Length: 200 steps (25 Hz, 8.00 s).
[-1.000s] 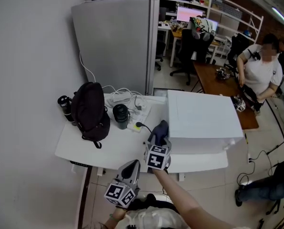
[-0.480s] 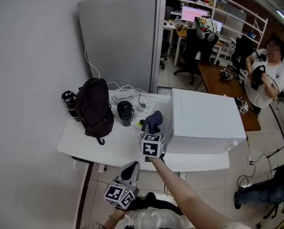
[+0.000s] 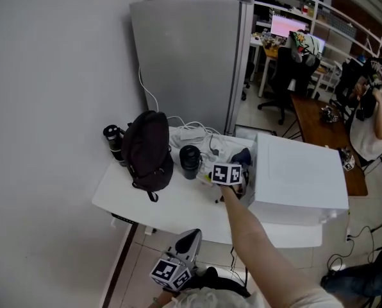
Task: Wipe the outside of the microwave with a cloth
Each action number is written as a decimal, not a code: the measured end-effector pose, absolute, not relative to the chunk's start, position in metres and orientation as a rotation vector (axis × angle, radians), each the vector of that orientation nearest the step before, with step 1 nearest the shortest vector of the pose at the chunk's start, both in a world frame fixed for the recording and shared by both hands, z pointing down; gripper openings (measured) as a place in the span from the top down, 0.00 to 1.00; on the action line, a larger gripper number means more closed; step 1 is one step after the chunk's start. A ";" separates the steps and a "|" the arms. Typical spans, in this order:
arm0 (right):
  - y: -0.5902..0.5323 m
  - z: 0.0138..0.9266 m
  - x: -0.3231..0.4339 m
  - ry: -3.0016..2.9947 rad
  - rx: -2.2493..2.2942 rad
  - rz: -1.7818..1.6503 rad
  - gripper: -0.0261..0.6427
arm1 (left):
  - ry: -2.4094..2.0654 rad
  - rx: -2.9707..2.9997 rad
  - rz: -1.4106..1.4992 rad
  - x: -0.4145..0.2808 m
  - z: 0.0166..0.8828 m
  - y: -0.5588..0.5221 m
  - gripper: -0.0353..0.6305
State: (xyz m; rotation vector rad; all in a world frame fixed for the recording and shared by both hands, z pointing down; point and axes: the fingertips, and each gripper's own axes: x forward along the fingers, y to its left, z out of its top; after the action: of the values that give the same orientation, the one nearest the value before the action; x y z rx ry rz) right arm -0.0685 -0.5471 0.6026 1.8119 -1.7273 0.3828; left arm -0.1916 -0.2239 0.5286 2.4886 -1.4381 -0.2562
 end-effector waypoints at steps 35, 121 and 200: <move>-0.335 0.623 -0.044 -1.818 1.981 0.427 0.87 | -1.403 2.469 -0.291 -0.212 0.535 -0.206 0.97; -0.302 0.655 0.202 -2.217 1.505 0.327 0.86 | -1.444 2.479 -0.216 -0.030 0.532 -0.134 0.97; -0.470 0.404 0.045 -2.504 1.078 0.608 0.86 | -1.169 2.776 -0.119 0.049 0.510 -0.185 0.97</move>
State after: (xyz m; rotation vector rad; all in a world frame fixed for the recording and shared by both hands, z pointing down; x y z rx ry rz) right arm 0.0451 -0.4701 0.4036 1.0781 -2.5039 0.6075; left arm 0.0493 -0.1854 0.5104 2.7763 -1.1694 -0.1188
